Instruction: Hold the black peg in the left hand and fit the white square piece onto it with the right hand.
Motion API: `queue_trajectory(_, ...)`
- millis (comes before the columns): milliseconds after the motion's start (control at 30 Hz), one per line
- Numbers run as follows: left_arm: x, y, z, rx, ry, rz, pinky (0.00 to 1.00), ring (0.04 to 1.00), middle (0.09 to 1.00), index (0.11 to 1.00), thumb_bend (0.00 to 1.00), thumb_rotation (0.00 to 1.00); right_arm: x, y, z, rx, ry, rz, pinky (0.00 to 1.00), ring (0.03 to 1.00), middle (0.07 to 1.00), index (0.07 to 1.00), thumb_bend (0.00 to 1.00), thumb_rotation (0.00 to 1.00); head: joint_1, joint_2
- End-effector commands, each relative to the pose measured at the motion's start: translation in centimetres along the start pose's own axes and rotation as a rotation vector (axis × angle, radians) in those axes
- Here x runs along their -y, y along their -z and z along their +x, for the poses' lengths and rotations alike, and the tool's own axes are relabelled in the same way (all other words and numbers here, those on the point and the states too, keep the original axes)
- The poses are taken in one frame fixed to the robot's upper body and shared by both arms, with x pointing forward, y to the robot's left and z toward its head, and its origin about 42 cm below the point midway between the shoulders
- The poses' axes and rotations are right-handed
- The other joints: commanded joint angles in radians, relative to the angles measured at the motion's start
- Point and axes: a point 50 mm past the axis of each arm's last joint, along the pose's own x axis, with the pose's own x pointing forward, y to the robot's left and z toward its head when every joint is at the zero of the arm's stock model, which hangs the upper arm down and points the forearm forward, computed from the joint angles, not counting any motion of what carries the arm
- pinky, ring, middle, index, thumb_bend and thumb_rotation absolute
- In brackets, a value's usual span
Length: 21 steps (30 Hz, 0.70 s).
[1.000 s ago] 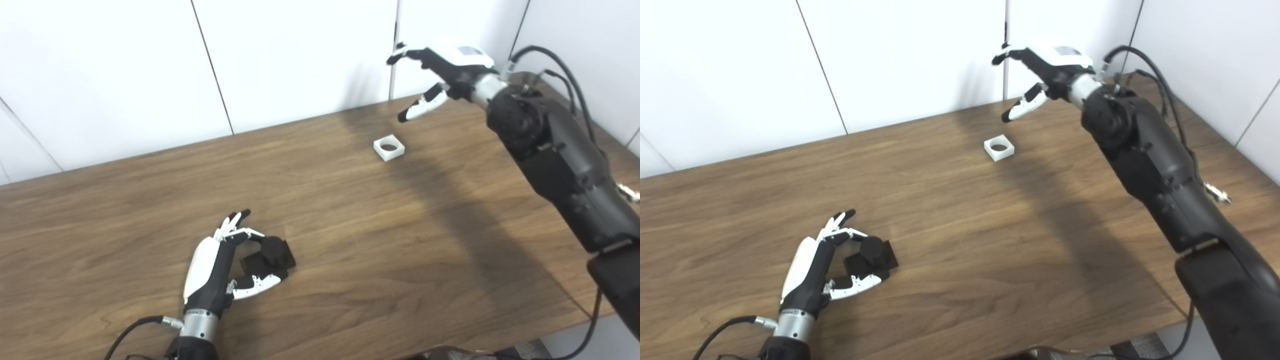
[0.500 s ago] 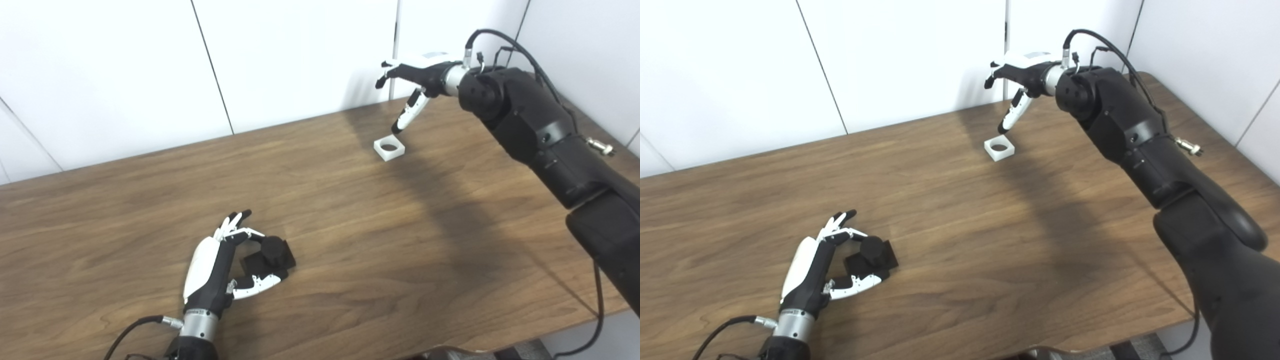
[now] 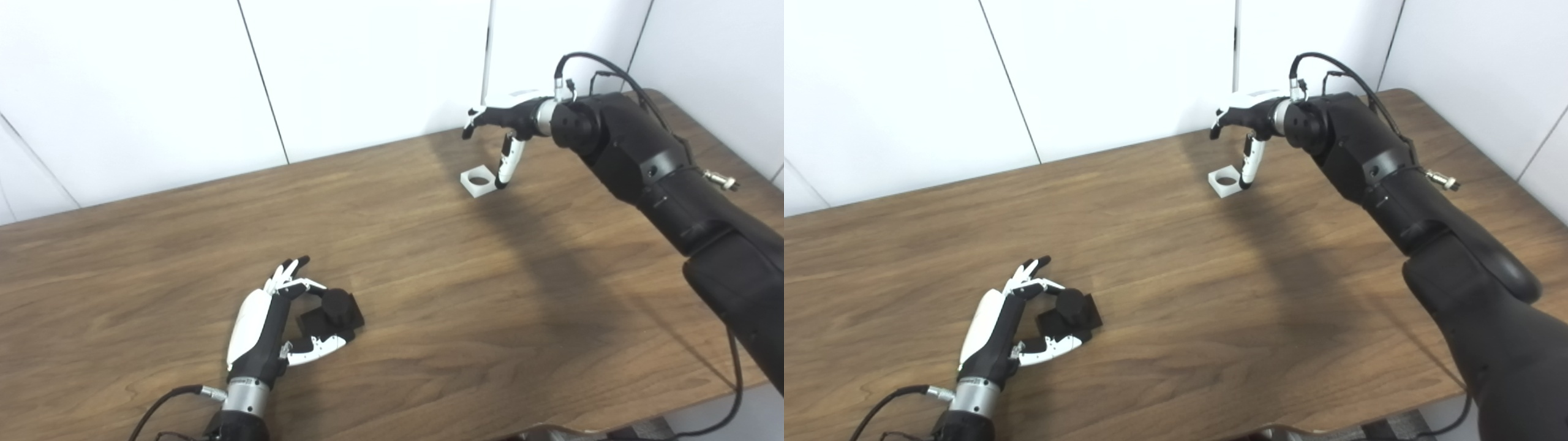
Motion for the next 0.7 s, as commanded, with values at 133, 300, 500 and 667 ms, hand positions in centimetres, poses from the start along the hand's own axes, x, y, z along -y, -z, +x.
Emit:
queue_trajectory(133, 0.0, 1.4, -0.7, -0.065, 0.011, 0.023, 1.00, 1.000, 0.955, 0.489, 0.52, 0.08, 2.8, -0.2, -0.6, -0.023, 0.010, -0.016, 0.99, 1.000, 1.000, 0.852, 0.86, 0.16, 0.004, 0.007)
queue_trajectory(300, -0.3, 1.2, -0.8, -0.077, 0.009, 0.022, 1.00, 1.000, 0.959, 0.490, 0.52, 0.08, 2.1, -0.2, -0.4, -0.021, -0.004, -0.038, 0.92, 1.000, 1.000, 0.853, 0.96, 0.21, 0.005, 0.012)
queue_trajectory(500, -0.3, 1.1, -0.8, -0.080, 0.008, 0.018, 1.00, 1.000, 0.960, 0.490, 0.52, 0.08, 1.1, 0.0, -0.1, -0.014, -0.007, -0.020, 0.96, 1.000, 1.000, 0.845, 0.94, 0.18, 0.016, 0.022)
queue_trajectory(667, -0.1, 1.1, -1.0, -0.080, 0.007, 0.021, 1.00, 1.000, 0.957, 0.490, 0.52, 0.08, 0.1, 0.0, 0.0, -0.014, 0.006, -0.021, 0.99, 1.000, 0.999, 0.835, 0.92, 0.20, 0.023, 0.027)
